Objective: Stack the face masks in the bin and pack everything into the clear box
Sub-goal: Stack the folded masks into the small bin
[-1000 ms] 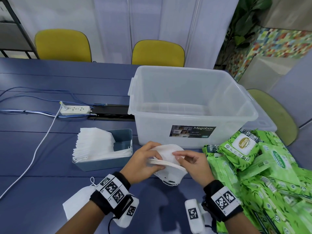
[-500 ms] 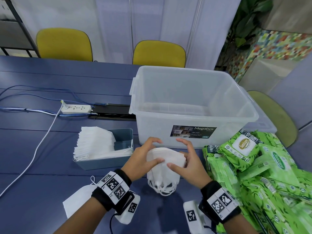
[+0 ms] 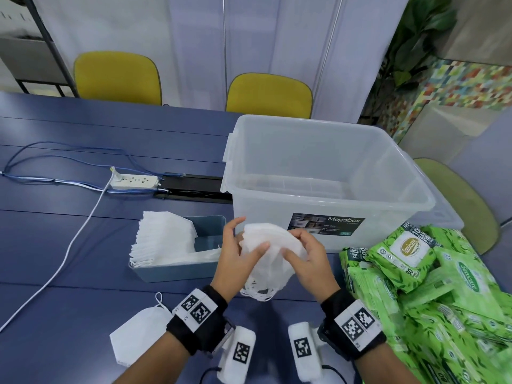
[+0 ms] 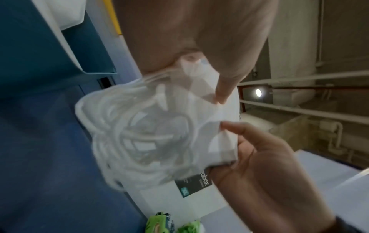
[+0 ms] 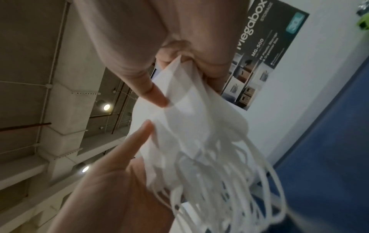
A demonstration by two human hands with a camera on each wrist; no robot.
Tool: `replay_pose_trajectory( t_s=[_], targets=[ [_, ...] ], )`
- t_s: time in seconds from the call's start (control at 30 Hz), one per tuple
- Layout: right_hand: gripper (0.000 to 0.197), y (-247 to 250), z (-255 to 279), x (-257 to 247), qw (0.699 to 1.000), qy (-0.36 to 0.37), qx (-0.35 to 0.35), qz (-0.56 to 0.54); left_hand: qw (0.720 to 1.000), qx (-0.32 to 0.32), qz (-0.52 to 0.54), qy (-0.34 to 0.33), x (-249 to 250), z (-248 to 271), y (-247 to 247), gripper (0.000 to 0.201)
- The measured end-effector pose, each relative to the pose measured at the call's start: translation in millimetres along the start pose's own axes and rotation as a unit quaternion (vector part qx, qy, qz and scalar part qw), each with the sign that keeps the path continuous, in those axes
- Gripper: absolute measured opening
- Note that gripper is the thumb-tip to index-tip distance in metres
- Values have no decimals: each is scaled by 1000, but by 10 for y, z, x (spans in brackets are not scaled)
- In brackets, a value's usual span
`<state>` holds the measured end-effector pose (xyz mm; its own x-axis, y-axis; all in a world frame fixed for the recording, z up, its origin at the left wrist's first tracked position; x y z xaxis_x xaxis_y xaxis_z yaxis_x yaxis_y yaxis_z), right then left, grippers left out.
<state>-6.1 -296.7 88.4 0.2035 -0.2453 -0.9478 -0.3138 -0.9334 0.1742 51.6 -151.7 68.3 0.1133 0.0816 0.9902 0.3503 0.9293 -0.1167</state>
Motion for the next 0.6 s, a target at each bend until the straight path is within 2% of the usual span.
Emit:
replay_pose_trajectory(
  t_s=[0.1,0.2,0.27,0.33,0.43,0.53,0.6],
  targets=[
    [25,-36,-3,-12,999,-9,31,-43,998,-26,-56,22,-38,40,-91,45],
    [47,-2,15,99,987,-36,104,-119,1000,-13,-11,10,7,36,-80,35],
    [57,-41,63,236,963,-90,145,-208,1000,11,24,3,16,21,-49,35],
    [57,-123,107,291,959,-116,141,-219,1000,8,29,3,-19,23,-79,33],
    [44,-160,111,263,971,-105,129,-171,1000,-4,6,15,-122,32,-98,35],
    [43,-94,72,231,972,-92,134,-172,1000,15,-6,1,-111,23,-18,34],
    [43,-98,69,212,974,-90,122,-168,1000,-7,-11,-10,-69,20,-31,33]
  ],
)
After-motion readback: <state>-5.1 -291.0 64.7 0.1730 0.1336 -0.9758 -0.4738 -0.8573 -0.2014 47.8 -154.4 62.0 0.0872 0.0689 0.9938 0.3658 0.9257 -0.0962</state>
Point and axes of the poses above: each hand's wrist, its own z-axis away from the middle knuckle, its own y-axis out of the back of the hand, x = y × z, the point moved 6 cm from there along -z, towards the middle knuckle, and after that the axes turned 8 degrees about y, right-handed, at the moved point
